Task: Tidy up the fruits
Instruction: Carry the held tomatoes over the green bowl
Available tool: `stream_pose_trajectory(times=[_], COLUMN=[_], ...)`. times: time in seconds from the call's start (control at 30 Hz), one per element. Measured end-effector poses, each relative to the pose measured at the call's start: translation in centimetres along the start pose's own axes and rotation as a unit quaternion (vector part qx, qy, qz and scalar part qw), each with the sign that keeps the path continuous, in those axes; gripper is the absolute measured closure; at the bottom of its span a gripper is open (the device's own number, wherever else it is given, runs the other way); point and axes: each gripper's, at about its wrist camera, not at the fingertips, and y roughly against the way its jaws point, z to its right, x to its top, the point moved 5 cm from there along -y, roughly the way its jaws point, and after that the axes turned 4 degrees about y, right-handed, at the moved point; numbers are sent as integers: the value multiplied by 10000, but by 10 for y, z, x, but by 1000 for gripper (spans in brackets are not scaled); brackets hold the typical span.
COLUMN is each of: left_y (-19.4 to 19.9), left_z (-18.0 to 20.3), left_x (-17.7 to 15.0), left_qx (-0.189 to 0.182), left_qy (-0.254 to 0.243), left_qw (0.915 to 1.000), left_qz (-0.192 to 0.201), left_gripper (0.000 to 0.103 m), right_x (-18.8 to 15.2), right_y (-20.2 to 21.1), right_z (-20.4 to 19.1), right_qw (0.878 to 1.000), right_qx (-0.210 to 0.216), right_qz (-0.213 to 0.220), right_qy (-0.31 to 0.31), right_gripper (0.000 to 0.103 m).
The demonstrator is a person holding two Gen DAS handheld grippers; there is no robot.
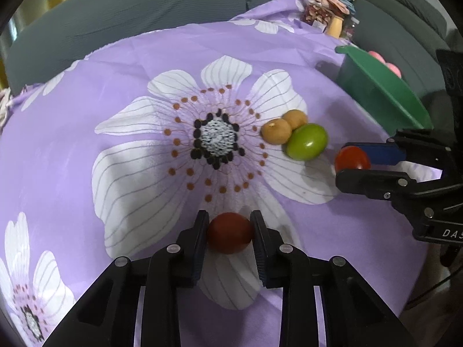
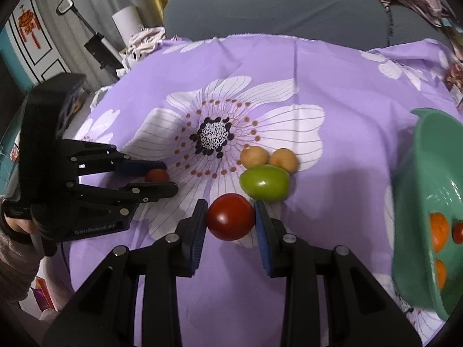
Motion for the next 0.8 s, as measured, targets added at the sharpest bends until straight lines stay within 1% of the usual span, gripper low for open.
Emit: stream_pose_trajectory(times=[0.17,0.27,0.47,0.8], left_y=[20,31,47,58], left_z=[12,22,41,87], left_x=[0,1,12,36], left_qx=[-142,-297,-551,-750], left_qy=[83,138,196,-131], left_qw=[9998,9992,9975,9952], left_qz=[149,232,402,618], left_gripper=[73,73,73,73], right_x=[-7,-11,-16,-25], right_y=[18,31,58,98], right_z=[7,10,19,41], right_qw=[9997,9991,9972,9916], right_qx=[-33,-34,-70,-270], right_qz=[191,338,651,1120], right_qy=[-162,-260,-367,-592], right_gripper=[70,70,70,70])
